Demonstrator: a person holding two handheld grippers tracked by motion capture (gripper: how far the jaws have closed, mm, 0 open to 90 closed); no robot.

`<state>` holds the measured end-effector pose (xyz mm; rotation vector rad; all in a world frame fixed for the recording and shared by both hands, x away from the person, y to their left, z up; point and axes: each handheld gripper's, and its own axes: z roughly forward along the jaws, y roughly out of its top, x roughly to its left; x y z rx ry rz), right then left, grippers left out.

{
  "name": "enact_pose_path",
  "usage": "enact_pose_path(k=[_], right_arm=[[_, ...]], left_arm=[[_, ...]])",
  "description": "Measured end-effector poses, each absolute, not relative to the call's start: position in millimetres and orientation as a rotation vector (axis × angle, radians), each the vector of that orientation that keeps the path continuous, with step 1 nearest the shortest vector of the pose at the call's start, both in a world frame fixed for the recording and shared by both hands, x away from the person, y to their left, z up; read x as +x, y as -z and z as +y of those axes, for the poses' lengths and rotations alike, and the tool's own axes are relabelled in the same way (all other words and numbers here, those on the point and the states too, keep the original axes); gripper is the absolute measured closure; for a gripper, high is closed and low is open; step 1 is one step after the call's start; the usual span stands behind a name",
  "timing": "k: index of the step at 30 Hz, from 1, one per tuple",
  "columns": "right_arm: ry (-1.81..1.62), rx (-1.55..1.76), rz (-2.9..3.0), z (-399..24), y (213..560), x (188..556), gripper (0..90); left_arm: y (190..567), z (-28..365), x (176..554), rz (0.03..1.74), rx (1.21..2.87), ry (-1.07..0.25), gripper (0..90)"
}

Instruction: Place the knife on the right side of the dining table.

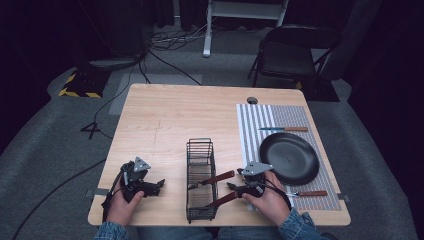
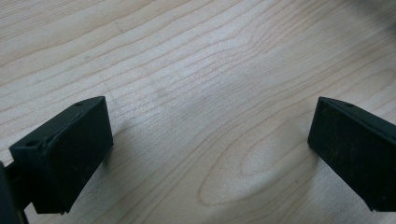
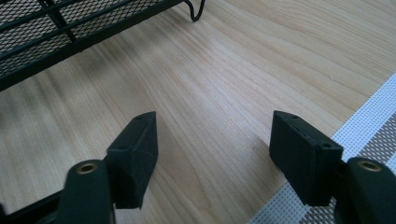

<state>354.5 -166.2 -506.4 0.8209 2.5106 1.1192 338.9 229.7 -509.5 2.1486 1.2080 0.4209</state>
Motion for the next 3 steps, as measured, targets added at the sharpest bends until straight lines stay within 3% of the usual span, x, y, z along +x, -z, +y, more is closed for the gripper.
enact_pose_path(k=[3], right_arm=[[-1.116,0.820,2.510,-165.6,506.6,352.8,29.4]], left_arm=[[509.5,229.7,338.9,1.208,2.148,-0.421,0.1]])
